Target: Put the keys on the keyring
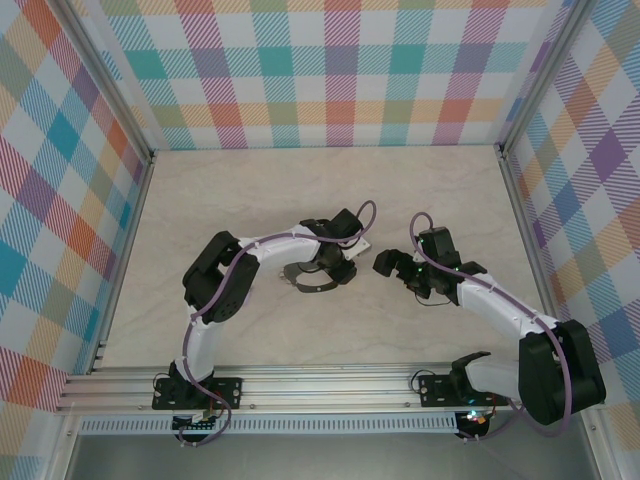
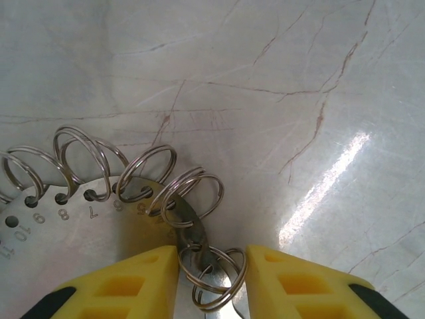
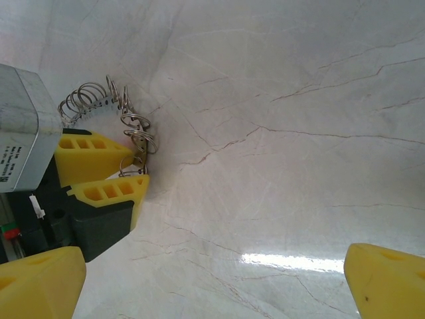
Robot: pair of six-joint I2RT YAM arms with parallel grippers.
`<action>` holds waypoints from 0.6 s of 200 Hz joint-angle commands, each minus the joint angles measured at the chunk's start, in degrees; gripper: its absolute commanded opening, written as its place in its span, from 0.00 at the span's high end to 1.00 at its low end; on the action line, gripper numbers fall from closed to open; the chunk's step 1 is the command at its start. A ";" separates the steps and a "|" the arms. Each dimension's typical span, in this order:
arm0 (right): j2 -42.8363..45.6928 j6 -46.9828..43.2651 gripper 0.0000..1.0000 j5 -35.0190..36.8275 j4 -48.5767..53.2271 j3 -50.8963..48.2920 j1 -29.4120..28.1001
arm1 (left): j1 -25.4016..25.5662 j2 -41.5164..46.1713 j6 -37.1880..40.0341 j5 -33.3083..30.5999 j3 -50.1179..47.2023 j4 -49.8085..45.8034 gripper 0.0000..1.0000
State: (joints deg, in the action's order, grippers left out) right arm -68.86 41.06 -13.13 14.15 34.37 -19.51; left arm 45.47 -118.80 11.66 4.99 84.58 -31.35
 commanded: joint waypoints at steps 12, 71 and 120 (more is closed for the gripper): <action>-0.51 -0.72 0.00 -1.20 -1.02 -0.52 0.26 | -1.04 -1.04 0.43 -0.88 -0.31 -1.43 0.82; 0.95 -0.19 0.00 -1.35 0.47 -0.05 0.30 | -1.25 2.35 -0.10 -0.51 1.76 -3.90 1.00; 4.82 -1.29 0.00 -4.18 2.28 0.90 0.25 | -1.76 6.93 0.02 2.49 8.01 -8.72 1.00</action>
State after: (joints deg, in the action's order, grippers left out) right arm -66.35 41.06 -14.57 14.96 34.37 -19.51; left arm 44.69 -117.58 11.64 4.71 87.88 -36.07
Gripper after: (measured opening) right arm 0.996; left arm 0.072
